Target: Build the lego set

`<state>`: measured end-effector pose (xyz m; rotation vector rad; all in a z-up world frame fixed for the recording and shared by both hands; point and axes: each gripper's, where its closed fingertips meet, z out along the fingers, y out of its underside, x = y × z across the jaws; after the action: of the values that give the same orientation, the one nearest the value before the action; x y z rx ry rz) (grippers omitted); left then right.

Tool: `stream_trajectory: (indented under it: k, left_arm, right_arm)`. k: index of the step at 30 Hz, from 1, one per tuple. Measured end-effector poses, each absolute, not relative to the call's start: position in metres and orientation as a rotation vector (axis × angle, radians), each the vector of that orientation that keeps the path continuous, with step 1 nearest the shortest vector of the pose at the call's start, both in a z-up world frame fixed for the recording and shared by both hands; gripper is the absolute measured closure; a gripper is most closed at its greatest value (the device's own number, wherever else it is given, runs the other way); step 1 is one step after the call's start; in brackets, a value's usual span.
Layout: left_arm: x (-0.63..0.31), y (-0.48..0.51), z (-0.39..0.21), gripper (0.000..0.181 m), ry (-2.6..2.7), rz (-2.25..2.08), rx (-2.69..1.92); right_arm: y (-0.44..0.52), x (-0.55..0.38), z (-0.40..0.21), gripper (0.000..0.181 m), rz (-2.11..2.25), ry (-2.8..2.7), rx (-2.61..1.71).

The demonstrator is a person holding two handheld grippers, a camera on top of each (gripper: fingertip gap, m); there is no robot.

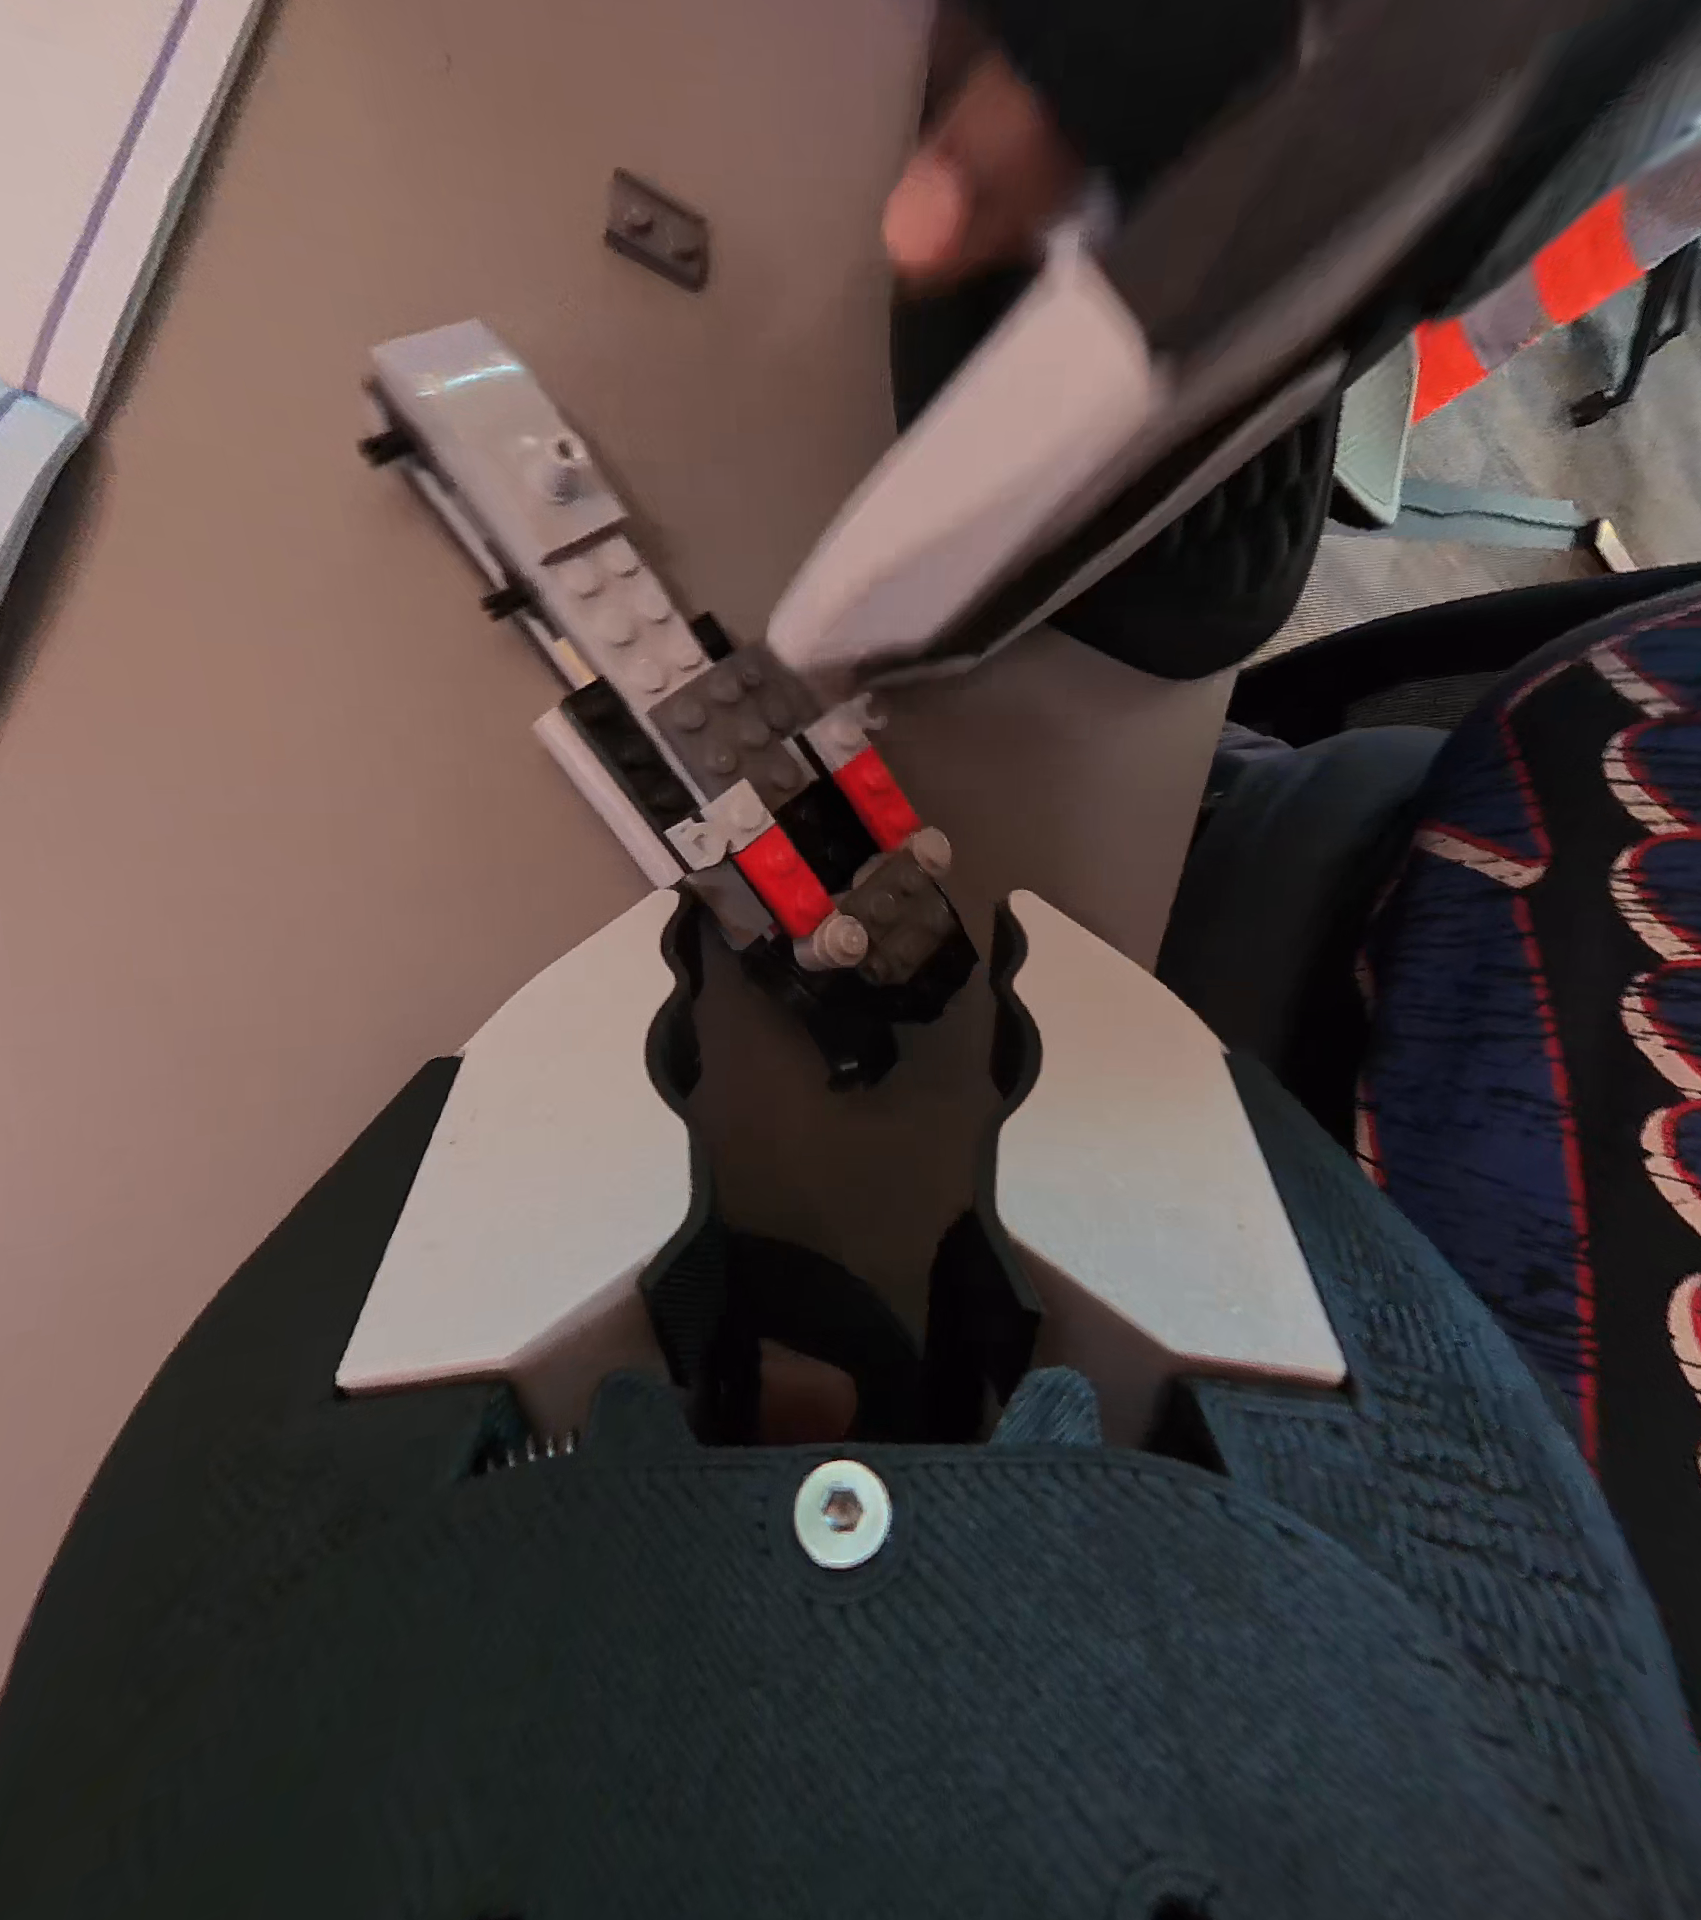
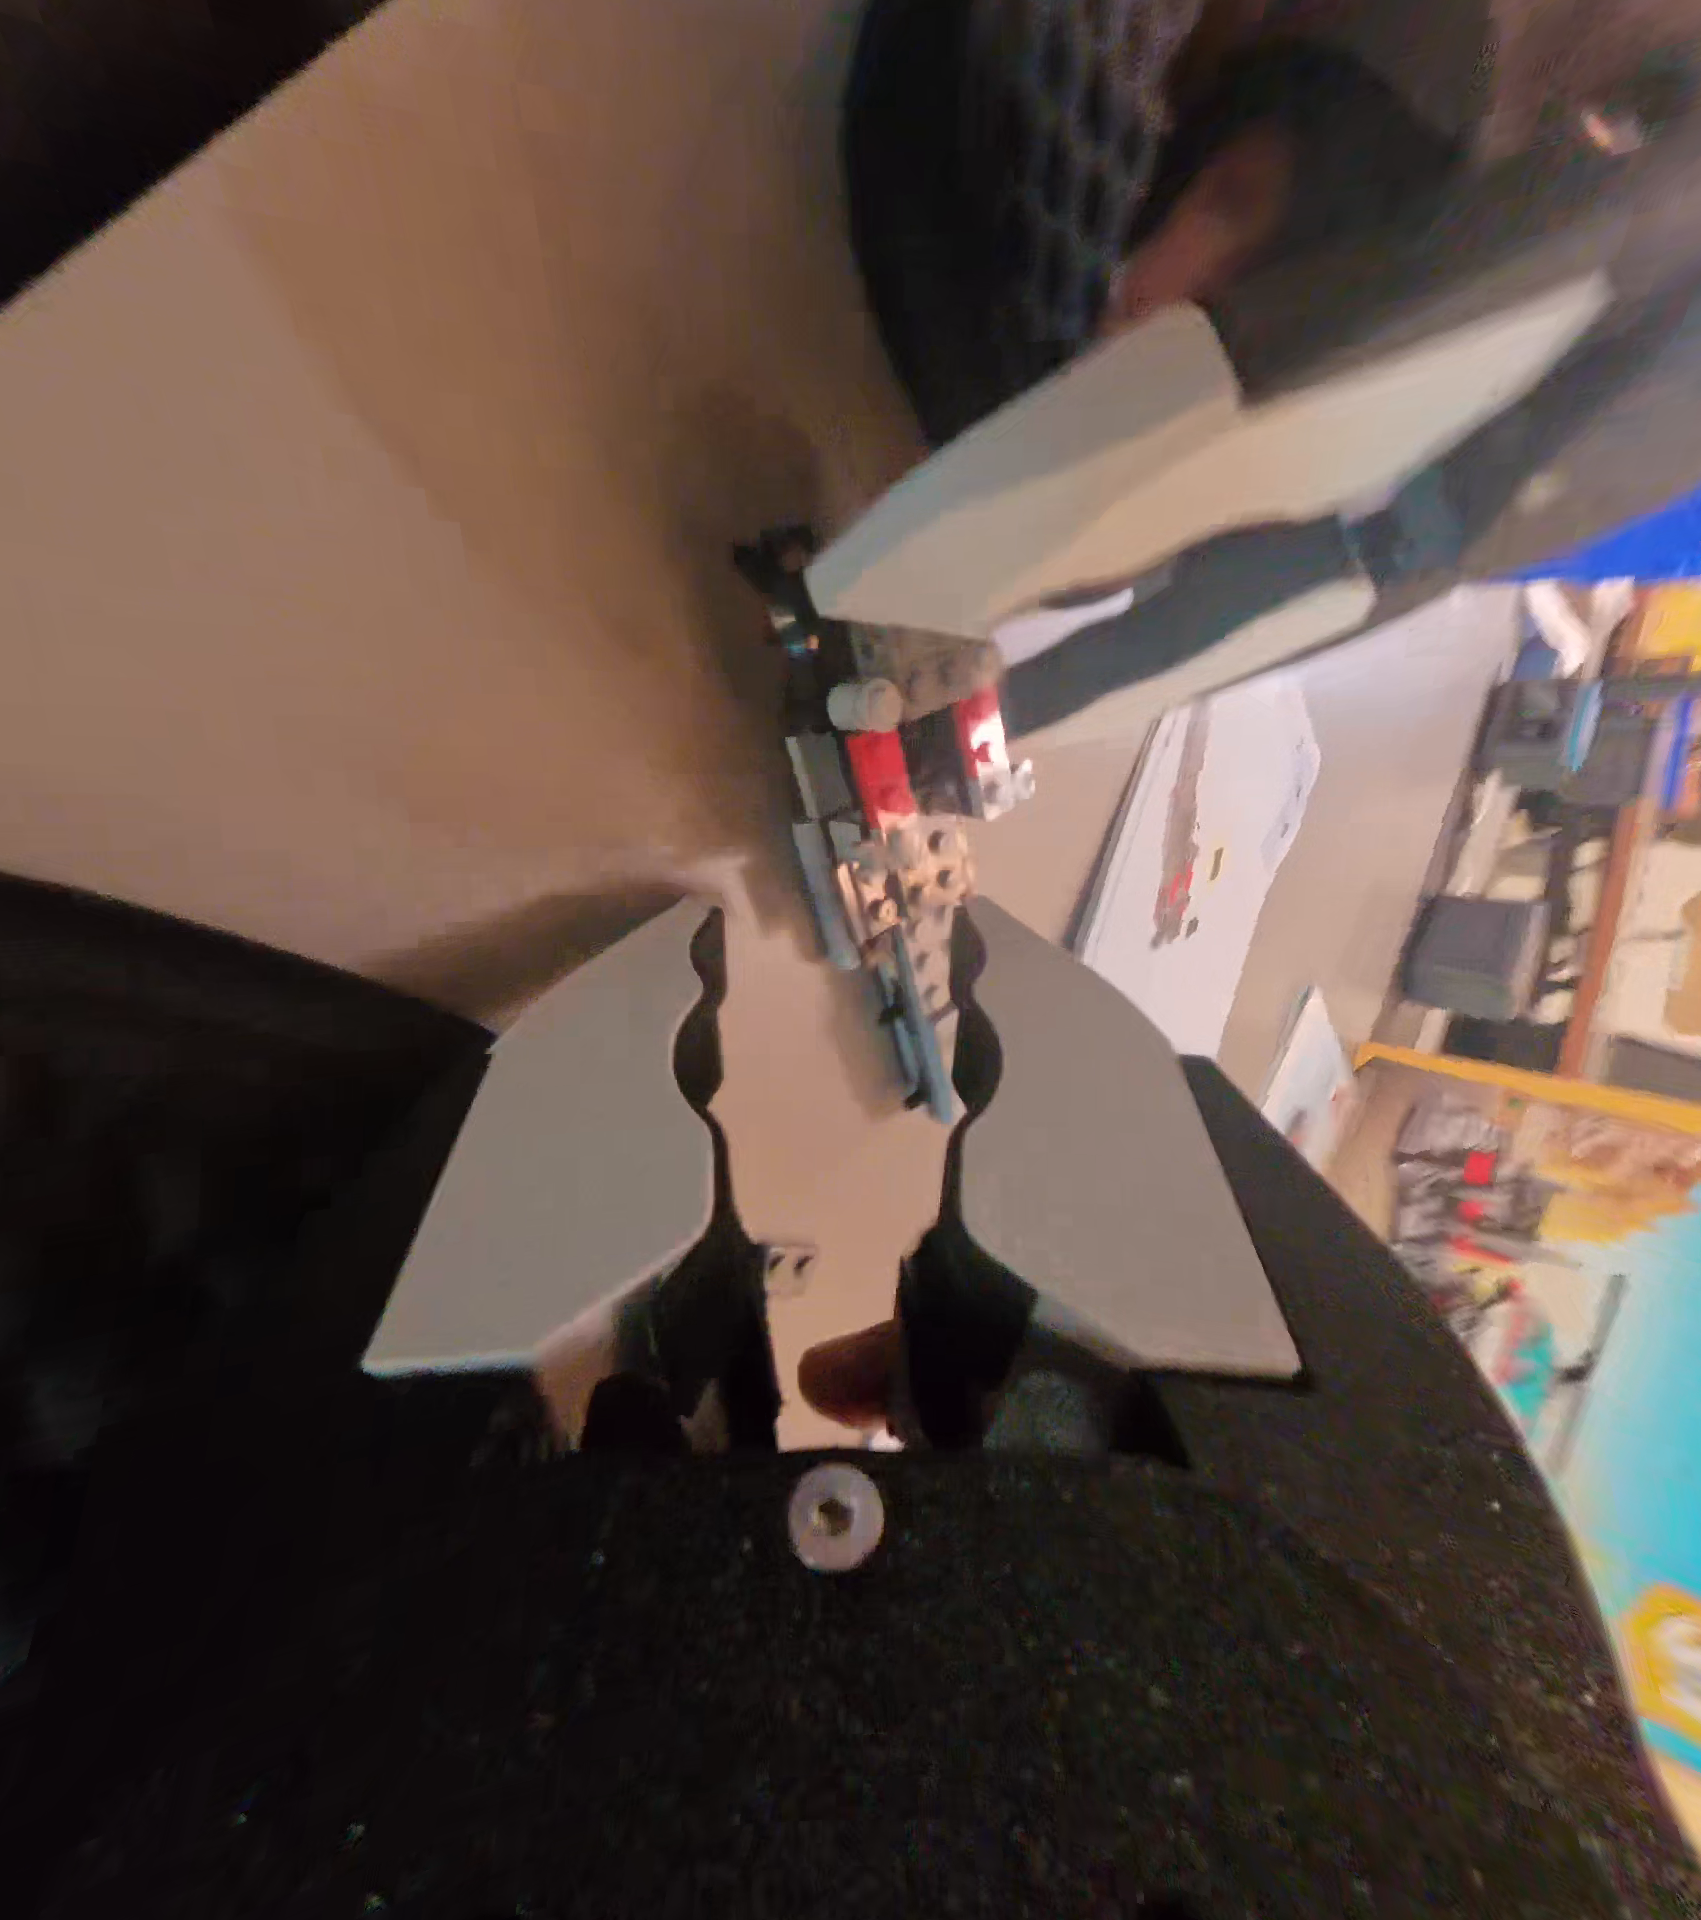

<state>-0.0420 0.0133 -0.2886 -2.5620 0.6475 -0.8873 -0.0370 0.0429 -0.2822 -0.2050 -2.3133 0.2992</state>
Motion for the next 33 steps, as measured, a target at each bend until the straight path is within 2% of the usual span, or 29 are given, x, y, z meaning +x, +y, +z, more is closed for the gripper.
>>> stream_trajectory:
  k: [1,3,4,6,11,14,18,24,33]
  left_arm:
    - [-0.044,0.011,-0.288,0.125,0.648,-0.899,-2.556]
    - [-0.047,0.008,-0.284,0.125,0.649,-0.926,-2.534]
    - [-0.049,0.008,-0.281,0.125,0.645,-0.944,-2.509]
    - [-0.055,0.011,-0.269,0.125,0.611,-0.988,-2.439]
    - [-0.073,0.026,-0.262,0.147,0.507,-0.966,-2.388]
    - [-0.064,0.029,-0.264,0.152,0.517,-0.996,-2.371]
    - [-0.063,0.034,-0.269,0.153,0.453,-1.013,-2.370]
    - [-0.063,0.038,-0.272,0.153,0.432,-0.953,-2.389]
    - [-0.057,0.037,-0.284,0.158,0.443,-0.991,-2.432]
  right_arm:
    - [0.045,-0.033,-0.280,0.139,0.355,-2.324,-0.293]
    - [0.050,-0.025,-0.273,0.145,0.475,-2.306,-0.486]
    - [0.050,-0.022,-0.268,0.159,0.560,-2.279,-0.585]
    - [0.048,-0.022,-0.259,0.176,0.730,-2.165,-0.795]
    - [0.042,-0.036,-0.262,0.178,1.096,-1.978,-1.416]
    - [0.047,-0.041,-0.272,0.178,1.155,-1.906,-1.574]
    - [0.061,-0.039,-0.278,0.177,0.941,-1.974,-1.466]
    - [0.045,-0.042,-0.278,0.178,0.852,-2.177,-0.945]
    - [0.038,-0.046,-0.283,0.177,0.794,-2.240,-0.779]
